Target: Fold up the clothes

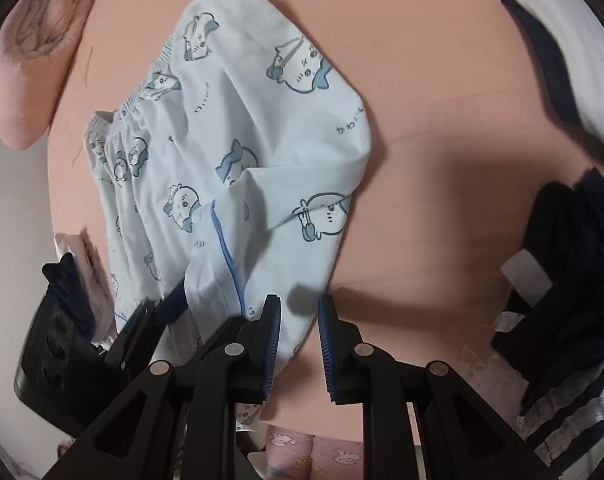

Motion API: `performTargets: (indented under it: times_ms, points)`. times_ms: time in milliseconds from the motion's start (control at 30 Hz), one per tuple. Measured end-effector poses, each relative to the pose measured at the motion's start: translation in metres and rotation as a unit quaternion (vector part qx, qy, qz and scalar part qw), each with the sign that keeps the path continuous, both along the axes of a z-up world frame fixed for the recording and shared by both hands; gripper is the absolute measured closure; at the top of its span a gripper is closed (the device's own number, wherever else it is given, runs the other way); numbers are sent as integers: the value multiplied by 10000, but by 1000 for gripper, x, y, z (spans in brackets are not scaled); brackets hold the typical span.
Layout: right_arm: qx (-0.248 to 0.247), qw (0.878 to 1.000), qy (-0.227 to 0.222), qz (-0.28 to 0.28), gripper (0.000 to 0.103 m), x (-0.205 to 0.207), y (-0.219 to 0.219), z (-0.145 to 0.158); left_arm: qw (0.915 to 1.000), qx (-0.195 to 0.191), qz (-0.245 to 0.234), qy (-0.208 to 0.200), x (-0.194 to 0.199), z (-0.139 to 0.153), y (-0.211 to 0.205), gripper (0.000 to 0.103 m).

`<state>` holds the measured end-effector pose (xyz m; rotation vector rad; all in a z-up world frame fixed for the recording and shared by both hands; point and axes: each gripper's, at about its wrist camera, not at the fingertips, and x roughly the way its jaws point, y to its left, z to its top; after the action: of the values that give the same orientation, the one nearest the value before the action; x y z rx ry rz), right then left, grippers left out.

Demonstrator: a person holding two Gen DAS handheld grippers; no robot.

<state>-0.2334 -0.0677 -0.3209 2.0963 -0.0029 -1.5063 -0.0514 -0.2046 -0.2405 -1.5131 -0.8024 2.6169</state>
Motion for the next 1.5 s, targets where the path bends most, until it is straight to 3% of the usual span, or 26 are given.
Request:
performTargets:
  times_ms: [200,267,300,367,433,467,567,633,733,900,1033,1300,1367,1433,1500]
  points:
    - [-60,10000,33,-10,85,-16,-1,23,9998,173,-79,91,-16,-4,3,45]
    - [-26,10000,19,-42,84,-23,-4,30,9999,87,-92,115,-18,-4,4,56]
    - [-3,9999,-31,-108,84,-26,-5,33,9999,-1,-93,125,-18,-3,5,67]
    - [58,9995,-179,-242,71,-29,5,31,9998,-139,-72,152,-18,-3,6,78]
    - [111,9989,-311,-344,40,-30,18,28,9998,-56,34,188,-17,-4,3,85]
    - [106,9990,-303,-321,39,-35,14,32,9997,6,51,229,-15,-4,1,85]
    - [107,9998,-100,-160,39,-45,4,43,9995,22,60,320,-12,-1,0,87]
    - [147,9998,5,-140,39,-18,-3,34,9993,12,21,368,-10,3,3,88]
    - [183,9997,-38,-183,39,-19,-11,34,9990,-71,-34,451,-8,10,9,88]
    - [223,9996,-153,-125,39,-10,-24,32,9974,247,-271,620,-8,21,21,88]
    - [472,9988,72,101,39,-1,-36,29,9974,263,-411,527,-14,16,32,88]
    - [765,9970,9,-80,40,-4,-10,18,9935,709,-608,657,-8,15,46,88]
    - [752,9971,27,-101,44,-6,-2,16,9931,696,-645,690,-7,18,49,88]
    - [725,9973,45,-126,61,-7,9,14,9933,667,-631,704,-4,20,50,88]
    - [621,9979,55,-184,69,-7,21,10,9945,563,-582,663,-3,22,52,87]
